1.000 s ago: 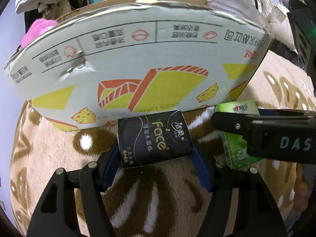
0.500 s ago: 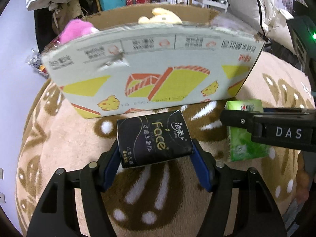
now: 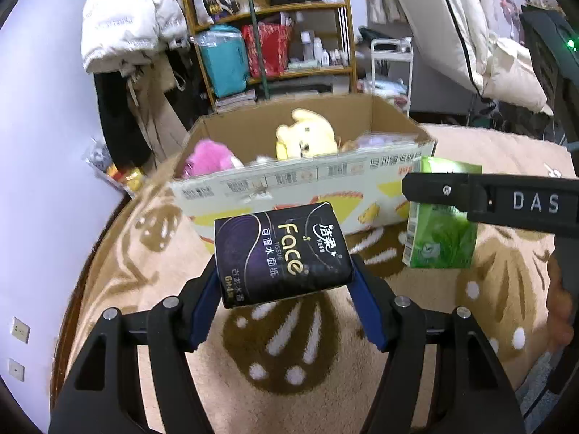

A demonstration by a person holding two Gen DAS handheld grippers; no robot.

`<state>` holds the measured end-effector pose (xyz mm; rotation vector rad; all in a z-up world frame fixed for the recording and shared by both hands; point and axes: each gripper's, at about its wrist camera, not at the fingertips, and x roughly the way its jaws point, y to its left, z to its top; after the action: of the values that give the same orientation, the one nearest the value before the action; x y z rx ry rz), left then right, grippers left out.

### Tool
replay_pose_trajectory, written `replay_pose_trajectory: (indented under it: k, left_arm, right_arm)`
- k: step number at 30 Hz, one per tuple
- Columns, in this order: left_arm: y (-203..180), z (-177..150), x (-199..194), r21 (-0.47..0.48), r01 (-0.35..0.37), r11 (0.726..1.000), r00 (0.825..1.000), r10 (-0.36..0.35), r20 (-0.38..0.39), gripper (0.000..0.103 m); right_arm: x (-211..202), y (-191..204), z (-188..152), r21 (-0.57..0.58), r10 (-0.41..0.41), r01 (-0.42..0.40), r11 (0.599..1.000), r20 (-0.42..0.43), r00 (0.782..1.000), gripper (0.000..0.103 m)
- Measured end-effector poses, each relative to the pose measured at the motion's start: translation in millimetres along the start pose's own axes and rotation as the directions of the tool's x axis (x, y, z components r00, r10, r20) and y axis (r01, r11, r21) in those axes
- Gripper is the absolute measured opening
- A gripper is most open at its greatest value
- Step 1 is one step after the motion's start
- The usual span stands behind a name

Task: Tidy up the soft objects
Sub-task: 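Lift both tissue packets and carry them over the box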

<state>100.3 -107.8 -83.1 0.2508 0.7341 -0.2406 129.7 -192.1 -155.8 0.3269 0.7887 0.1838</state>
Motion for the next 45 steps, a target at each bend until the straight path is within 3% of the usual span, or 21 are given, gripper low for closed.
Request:
replay_pose_trajectory:
  k: [5,10,18,25,28,35,41,45]
  left_arm:
    - [9.5,8.7,-22.3,-0.032,-0.027,0.999,0.995,0.030,0.095,0.066]
    - [18.7,27.1,-34.2,-0.063,-0.055,0.997,0.984,0.065,0.167,0.066]
    - [30.3,62.3,-29.0,-0.097,-0.090,0.991,0.967,0.110,0.228,0.066]
    - [32.3,96.7,-18.1,-0.086,-0.076,0.993,0.953,0.098,0.288,0.066]
    - [37.1,104.1,-8.3,-0.104,-0.082,0.991,0.952,0.109,0.287,0.066]
    - [41.9,105.7,18.0,-0.108,-0.051,0.993,0.968,0.076,0.240,0.066]
    - [37.5,101.8,37.3,-0.086,0.014,0.996,0.979,0.004,0.202,0.067]
    - [37.6,98.0,47.6,-0.093,0.039,0.995,0.986,-0.023,0.166,0.067]
  right_arm:
    - [-29.2,13.3,7.9,-0.070,0.001,0.007,0.998,0.116,0.993,0.055]
    - [-55.3,23.2,27.4,-0.129,0.004,0.029,0.991,0.245,0.970,0.055]
    - [-56.1,17.7,55.0,-0.109,-0.001,0.038,0.993,0.316,0.949,0.055]
    - [-49.0,20.1,76.4,-0.168,-0.010,0.075,0.983,0.356,0.935,0.055]
    - [-42.9,18.5,83.0,-0.184,-0.003,0.072,0.980,0.351,0.937,0.055]
    - [-26.7,3.5,83.0,-0.134,0.002,0.045,0.990,0.330,0.944,0.055]
    - [-13.6,-0.5,81.3,-0.139,-0.055,0.110,0.984,0.347,0.936,0.055]
    - [-3.9,-5.2,78.6,-0.131,-0.021,0.067,0.989,0.326,0.945,0.056]
